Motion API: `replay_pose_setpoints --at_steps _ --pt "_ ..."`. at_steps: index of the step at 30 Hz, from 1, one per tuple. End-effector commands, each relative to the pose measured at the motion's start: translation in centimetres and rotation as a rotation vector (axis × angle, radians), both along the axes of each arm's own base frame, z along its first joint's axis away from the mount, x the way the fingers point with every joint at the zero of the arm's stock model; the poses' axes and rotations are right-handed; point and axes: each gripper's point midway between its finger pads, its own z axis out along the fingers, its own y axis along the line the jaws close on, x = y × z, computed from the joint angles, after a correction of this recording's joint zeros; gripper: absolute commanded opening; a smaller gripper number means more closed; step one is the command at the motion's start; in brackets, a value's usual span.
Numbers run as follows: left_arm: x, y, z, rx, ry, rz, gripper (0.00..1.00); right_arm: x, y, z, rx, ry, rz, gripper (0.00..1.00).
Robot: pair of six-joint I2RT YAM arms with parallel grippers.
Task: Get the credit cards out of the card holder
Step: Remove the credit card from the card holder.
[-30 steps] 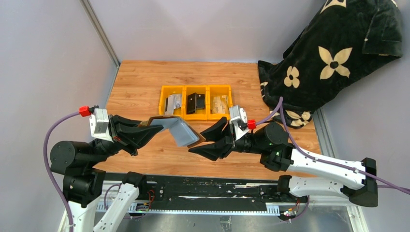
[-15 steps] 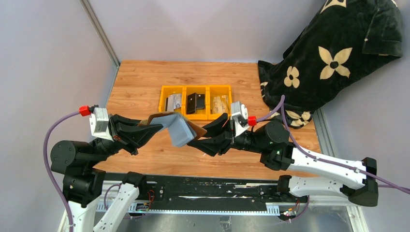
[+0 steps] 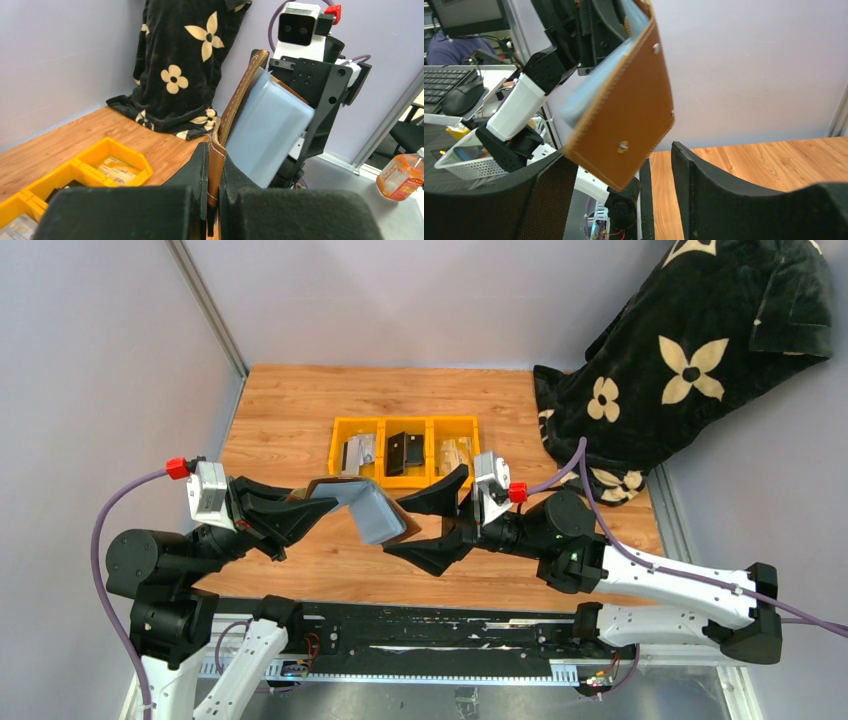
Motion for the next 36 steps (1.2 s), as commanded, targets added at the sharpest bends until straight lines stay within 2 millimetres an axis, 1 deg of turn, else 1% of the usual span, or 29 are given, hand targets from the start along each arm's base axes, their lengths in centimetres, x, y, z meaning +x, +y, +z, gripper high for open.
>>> replay_pose_setpoints --at_steps 1,3,6,9,10,11,13,14,19,23,26,30,34,36 --pt "-0.1 0.0 1.0 -0.016 0.000 0.001 0.00 -2.6 -0.2 1.5 0.028 -0.093 0.086 0.69" --pt "0.0 0.0 1.1 -0.021 0.009 0.000 0.00 -3.0 -0.2 1.6 0.034 -0.114 0.103 0.68" --pt "0.1 0.0 1.2 -0.024 0.013 -0.002 0.00 -3.1 -0.1 1.8 0.030 -0.117 0.102 0.63" --pt "0.0 0.0 1.2 -0.024 0.010 -0.004 0.00 -3.2 -0.3 2.1 0.041 -0.122 0.101 0.48" --pt "-0.1 0.0 1.2 -0.023 0.011 -0.004 0.00 -3.3 -0.4 2.2 0.045 -0.122 0.104 0.46" --pt "-0.1 0.0 1.1 -0.022 0.010 -0.004 0.00 -3.3 -0.5 2.3 0.047 -0.122 0.104 0.39" --pt "-0.1 0.0 1.1 -0.021 0.009 -0.004 0.00 -2.8 -0.6 2.4 0.046 -0.101 0.079 0.30" --pt "-0.1 0.0 1.1 -0.022 0.012 -0.004 0.00 -2.3 -0.5 2.4 0.037 -0.083 0.053 0.28" --pt "-0.3 0.0 1.3 -0.029 0.012 -0.011 0.00 -0.2 -0.8 2.4 0.037 -0.024 -0.059 0.28" --pt "-0.5 0.0 1.2 -0.025 0.010 -0.013 0.00 0.3 -1.2 2.6 0.054 -0.020 -0.091 0.29" --pt "-0.7 0.0 1.2 -0.026 0.008 -0.014 0.00 0.7 -1.3 2.8 0.065 -0.013 -0.113 0.24" --pt "-0.7 0.0 1.1 -0.025 0.009 -0.018 0.00 1.2 -1.3 3.2 0.077 0.010 -0.138 0.13" --pt "-0.9 -0.1 1.1 -0.023 0.007 -0.027 0.00 1.6 -1.3 3.4 0.090 0.023 -0.154 0.08" --pt "-1.0 -0.1 1.0 -0.021 0.009 -0.031 0.00 1.9 -1.0 3.2 0.083 0.040 -0.166 0.07"
